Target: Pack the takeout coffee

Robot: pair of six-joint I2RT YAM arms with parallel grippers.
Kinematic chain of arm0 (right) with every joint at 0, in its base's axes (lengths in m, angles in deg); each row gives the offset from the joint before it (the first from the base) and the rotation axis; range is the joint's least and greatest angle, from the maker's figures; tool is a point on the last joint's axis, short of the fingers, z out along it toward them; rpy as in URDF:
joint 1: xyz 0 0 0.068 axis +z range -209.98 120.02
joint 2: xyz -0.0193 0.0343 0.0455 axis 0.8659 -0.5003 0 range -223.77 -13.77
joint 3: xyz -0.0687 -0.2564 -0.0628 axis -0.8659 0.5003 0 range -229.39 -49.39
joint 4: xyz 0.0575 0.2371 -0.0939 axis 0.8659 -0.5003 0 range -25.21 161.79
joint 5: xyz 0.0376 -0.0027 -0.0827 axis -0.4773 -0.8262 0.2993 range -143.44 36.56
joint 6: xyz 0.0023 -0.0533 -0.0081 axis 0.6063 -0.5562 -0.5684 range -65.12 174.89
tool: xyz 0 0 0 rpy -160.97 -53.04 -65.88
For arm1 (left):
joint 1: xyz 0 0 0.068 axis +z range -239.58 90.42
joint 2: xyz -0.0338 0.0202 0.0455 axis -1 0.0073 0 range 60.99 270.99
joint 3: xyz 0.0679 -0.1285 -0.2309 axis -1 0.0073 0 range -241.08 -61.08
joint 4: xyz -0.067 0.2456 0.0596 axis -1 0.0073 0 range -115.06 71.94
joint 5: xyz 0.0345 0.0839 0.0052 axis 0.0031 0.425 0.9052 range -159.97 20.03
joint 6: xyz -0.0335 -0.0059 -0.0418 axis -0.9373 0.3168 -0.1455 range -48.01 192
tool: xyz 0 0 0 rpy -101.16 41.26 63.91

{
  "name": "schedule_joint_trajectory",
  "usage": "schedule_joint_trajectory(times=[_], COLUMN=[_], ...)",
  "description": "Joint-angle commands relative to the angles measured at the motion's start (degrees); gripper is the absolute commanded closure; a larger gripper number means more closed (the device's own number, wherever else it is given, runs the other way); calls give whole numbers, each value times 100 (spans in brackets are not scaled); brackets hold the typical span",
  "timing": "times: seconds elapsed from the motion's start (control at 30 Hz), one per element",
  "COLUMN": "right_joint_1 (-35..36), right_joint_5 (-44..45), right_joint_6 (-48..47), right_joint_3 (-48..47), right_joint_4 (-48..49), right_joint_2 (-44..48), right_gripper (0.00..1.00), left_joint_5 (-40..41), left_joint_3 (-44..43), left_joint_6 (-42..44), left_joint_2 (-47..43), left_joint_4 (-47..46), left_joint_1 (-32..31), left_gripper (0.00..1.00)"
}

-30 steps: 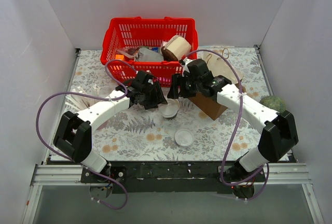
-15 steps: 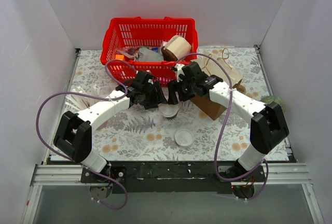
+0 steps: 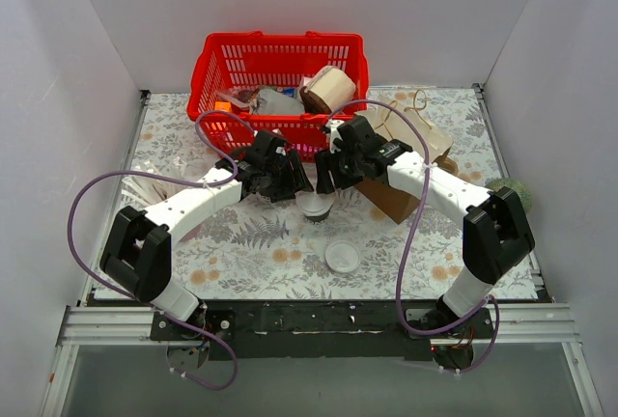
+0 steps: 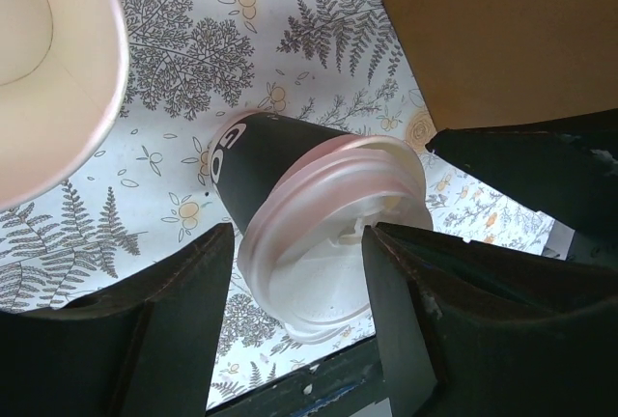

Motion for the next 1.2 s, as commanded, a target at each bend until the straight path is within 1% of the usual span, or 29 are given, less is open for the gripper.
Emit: schedule_joint_trajectory(times=[0.0,0.13,0.23,0.3,0.43,0.47,0.53,0.57,0.73,0.83,0.87,1.03,1.13,1.17], right_joint_1=[-11,-11,-20,-11,-12,-20,-20,-20,-64,-108,-117,-117,-117,-117], right_joint_5=[282,106,168,63,1,18,44,79,352,379,344,229,80,45], right_joint_6=[-62,51,140,166,228,254,280,298,439,535,553,562,562,553], right_joint_3=[30,-23,-49,-5,47,56,56,56,74,161,188,302,302,302], right_joint_4=[130,25,-19,42,113,104,87,87,78,130,174,341,350,359], right_joint_2=[129,-3,-64,-21,32,32,41,41,137,217,260,375,410,436], right_gripper=[34,38,43,49,52,56,58,61,63,70,77,80,78,75], left_joint_5=[15,-11,-3,6,6,-2,-11,-11,-11,-20,-29,-195,-284,-284], left_joint_3=[-64,-73,-82,-90,-90,-90,-90,-90,-64,-29,-20,94,129,147], left_joint_6=[-14,-31,-14,-14,-5,-5,21,13,30,30,39,30,13,13], left_joint_2=[-23,21,21,21,-31,-57,-84,-93,-128,-180,-189,-330,-330,-295], left_joint_4=[-98,-116,-116,-116,-116,-107,-116,-125,-133,-177,-195,-440,-538,-555], left_joint_1=[-8,-17,-9,-17,-8,-17,-9,-8,-9,-17,-9,-8,-17,-9], left_gripper=[44,45,45,45,44,44,44,44,43,43,43,39,39,40])
